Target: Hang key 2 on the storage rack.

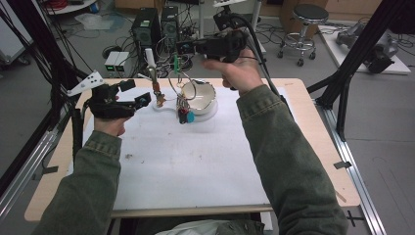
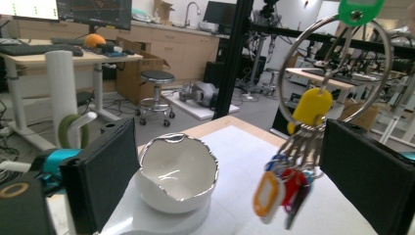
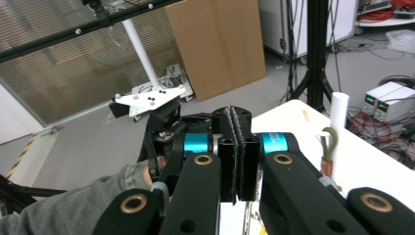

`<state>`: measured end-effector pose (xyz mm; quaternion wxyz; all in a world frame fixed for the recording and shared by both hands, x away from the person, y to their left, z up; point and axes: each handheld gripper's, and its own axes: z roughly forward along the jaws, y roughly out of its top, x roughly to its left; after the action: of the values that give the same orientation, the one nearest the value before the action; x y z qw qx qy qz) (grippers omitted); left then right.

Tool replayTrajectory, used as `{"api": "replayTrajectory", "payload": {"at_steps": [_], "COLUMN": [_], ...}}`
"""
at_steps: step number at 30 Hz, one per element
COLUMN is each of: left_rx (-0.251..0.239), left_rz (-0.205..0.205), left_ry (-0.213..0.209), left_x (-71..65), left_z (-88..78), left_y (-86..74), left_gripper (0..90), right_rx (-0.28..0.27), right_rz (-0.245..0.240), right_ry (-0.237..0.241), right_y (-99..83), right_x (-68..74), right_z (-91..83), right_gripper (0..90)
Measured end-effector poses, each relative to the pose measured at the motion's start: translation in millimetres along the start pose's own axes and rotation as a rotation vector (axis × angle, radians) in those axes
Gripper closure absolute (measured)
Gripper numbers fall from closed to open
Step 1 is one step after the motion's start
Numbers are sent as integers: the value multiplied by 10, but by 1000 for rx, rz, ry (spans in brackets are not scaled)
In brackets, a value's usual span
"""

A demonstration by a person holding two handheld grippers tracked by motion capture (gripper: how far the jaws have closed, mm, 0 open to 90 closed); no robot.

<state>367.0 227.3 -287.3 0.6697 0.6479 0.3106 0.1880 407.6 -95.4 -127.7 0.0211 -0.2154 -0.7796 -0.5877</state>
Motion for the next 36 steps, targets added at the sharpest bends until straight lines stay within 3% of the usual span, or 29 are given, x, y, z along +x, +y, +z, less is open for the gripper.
{"api": "replayTrajectory", "payload": {"at_steps": [8,18,27,32,36], "left_rx": [-58,-60,-72,-79,-71], "left_rz": [-48,-38,-13,-36,-11], "left_ry": [-28,-56,-55,-14,37], "left_x": [-21,-111,-191,-159,-159], "left_z": [87,199,253,211,194], "left_y": [24,63,40,15,-11], "left_gripper": [135,217,518,765,850], "right_rx": [7,26,42,42,32], "right_rz": [5,-14,-17,-10,-8], "right_ry": [29,61,75,62,68], "right_y": [-11,8,-4,-13,-20], "right_x": [11,94,129,115,107], "right_z": [140,292,417,423,442], "right_gripper": [900,900,900,900,900]}}
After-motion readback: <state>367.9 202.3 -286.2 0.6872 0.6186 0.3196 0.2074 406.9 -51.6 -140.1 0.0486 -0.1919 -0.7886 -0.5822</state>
